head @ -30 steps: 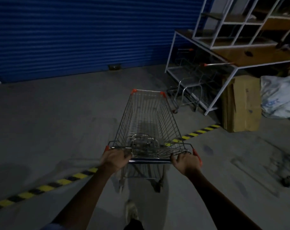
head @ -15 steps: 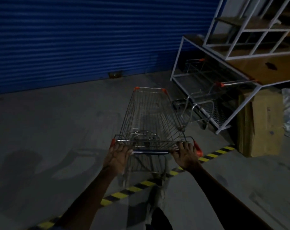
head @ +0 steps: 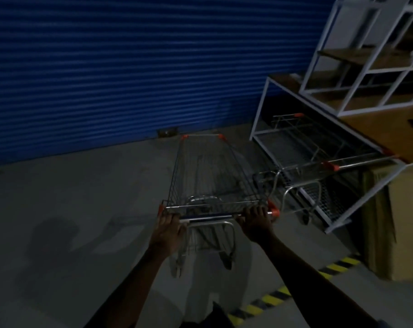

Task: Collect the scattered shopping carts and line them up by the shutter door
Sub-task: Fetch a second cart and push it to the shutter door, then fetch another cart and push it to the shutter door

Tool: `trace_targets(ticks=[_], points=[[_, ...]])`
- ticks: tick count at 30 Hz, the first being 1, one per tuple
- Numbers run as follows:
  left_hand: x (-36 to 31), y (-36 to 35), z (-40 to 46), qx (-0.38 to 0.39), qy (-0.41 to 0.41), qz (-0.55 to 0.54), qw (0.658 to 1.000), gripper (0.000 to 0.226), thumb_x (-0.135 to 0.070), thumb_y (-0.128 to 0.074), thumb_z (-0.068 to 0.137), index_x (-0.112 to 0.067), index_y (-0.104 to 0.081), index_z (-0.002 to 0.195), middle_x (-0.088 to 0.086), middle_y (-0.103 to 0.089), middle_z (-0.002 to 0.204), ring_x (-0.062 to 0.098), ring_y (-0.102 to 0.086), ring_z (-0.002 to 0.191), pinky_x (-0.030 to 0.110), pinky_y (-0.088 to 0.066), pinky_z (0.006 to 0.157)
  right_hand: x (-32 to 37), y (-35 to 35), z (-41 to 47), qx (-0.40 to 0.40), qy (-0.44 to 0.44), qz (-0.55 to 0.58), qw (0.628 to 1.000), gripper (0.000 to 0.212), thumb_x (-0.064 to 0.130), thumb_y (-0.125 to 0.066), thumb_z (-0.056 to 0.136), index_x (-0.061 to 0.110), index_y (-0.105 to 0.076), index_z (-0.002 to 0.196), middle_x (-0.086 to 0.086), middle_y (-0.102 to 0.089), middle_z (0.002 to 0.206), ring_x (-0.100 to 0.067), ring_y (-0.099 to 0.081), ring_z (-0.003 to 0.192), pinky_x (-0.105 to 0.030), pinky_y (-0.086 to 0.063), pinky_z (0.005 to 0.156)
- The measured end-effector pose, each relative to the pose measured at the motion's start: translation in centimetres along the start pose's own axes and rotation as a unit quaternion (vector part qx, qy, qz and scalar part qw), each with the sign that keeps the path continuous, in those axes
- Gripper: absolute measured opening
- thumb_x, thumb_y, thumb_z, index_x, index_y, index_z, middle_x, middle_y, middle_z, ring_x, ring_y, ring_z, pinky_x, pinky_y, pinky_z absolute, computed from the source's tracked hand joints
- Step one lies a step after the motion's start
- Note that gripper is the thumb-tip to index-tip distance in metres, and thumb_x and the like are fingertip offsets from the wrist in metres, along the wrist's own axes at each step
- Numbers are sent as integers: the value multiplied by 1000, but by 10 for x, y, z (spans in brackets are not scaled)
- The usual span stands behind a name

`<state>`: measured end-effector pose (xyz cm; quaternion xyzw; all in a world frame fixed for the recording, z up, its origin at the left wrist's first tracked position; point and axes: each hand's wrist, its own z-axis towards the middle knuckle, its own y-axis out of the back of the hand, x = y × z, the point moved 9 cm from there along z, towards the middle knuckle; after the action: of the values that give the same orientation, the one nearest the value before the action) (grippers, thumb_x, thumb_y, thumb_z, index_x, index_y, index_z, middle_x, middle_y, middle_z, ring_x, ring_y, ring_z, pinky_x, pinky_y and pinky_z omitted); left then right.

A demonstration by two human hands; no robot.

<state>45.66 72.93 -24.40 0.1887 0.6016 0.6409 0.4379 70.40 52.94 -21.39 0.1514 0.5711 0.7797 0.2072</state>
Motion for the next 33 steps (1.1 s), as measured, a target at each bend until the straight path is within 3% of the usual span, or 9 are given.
trace_targets(ticks=[3, 6, 10, 13, 17, 20, 25, 30, 33], points=[[-14, -2, 43, -5, -22, 45, 999, 43, -42, -47, 101, -9, -71, 114, 14, -70, 112, 38, -60, 123, 61, -22, 126, -25, -21, 35, 69, -53, 63, 994, 52, 54, -44, 109, 9, -68, 102, -21, -65, 96, -42, -63, 91, -56, -52, 86], [-16, -2, 65, -35, -55, 87, 994, 33, -38, -49, 99, -15, -70, 111, 6, -69, 105, 32, -63, 109, 62, -21, 125, -43, -38, 47, 97, -101, 92, 986, 43, 54, -52, 103, 15, -70, 104, -13, -64, 98, -40, -62, 94, -49, -51, 87], [-32, -6, 86, -49, -104, 81, 990, 29, -34, -60, 98, -14, -71, 115, 8, -69, 111, 34, -63, 104, 63, -33, 114, -50, -25, 47, 91, -119, 126, 981, 52, 53, -50, 105, 13, -68, 132, -16, -66, 133, -39, -59, 125, -51, -52, 105], [-63, -36, 108, -7, -183, 75, 980, 46, -33, -47, 103, -5, -64, 135, 18, -61, 142, 39, -58, 127, 58, -39, 110, -70, -23, 23, 114, -167, 137, 970, 72, 61, -35, 108, 6, -49, 154, -19, -48, 158, -36, -42, 147, -53, -39, 121], [-141, -64, 126, 31, -266, 34, 963, 55, -25, -43, 104, 0, -44, 154, 22, -42, 160, 39, -40, 148, 54, -29, 122, -123, 0, -64, 111, -322, 152, 928, 88, 72, -20, 105, 6, -35, 161, -15, -37, 166, -32, -32, 154, -44, -27, 126], [-224, -99, 125, 77, -350, 25, 933, 56, -22, -43, 100, -3, -44, 154, 21, -42, 160, 39, -41, 148, 54, -28, 122, -172, 25, -175, 106, -456, 149, 871, 98, 79, -9, 98, 8, -29, 164, -13, -31, 169, -31, -26, 156, -42, -21, 128], [-399, -176, 65, 208, -504, 79, 835, 60, -19, -40, 92, -2, -53, 148, 18, -54, 151, 37, -51, 138, 51, -40, 115, -226, 103, -396, 3, -672, 122, 730, 98, 78, -20, 96, 7, -30, 162, -16, -34, 166, -33, -33, 151, -44, -30, 122], [-614, -195, -67, 257, -618, 28, 742, 56, -23, -50, 96, -5, -50, 149, 17, -56, 147, 37, -52, 135, 49, -44, 112, -236, 191, -602, -41, -769, 66, 635, 92, 72, -26, 102, 2, -27, 162, -19, -31, 167, -34, -29, 153, -42, -22, 126], [-737, -201, -165, 297, -653, -9, 697, 61, -28, -42, 95, -6, -47, 151, 17, -53, 149, 38, -49, 135, 52, -44, 110, -224, 244, -722, -66, -817, 44, 571, 113, 86, -4, 89, 3, -28, 162, -20, -32, 166, -35, -30, 153, -43, -23, 126]])
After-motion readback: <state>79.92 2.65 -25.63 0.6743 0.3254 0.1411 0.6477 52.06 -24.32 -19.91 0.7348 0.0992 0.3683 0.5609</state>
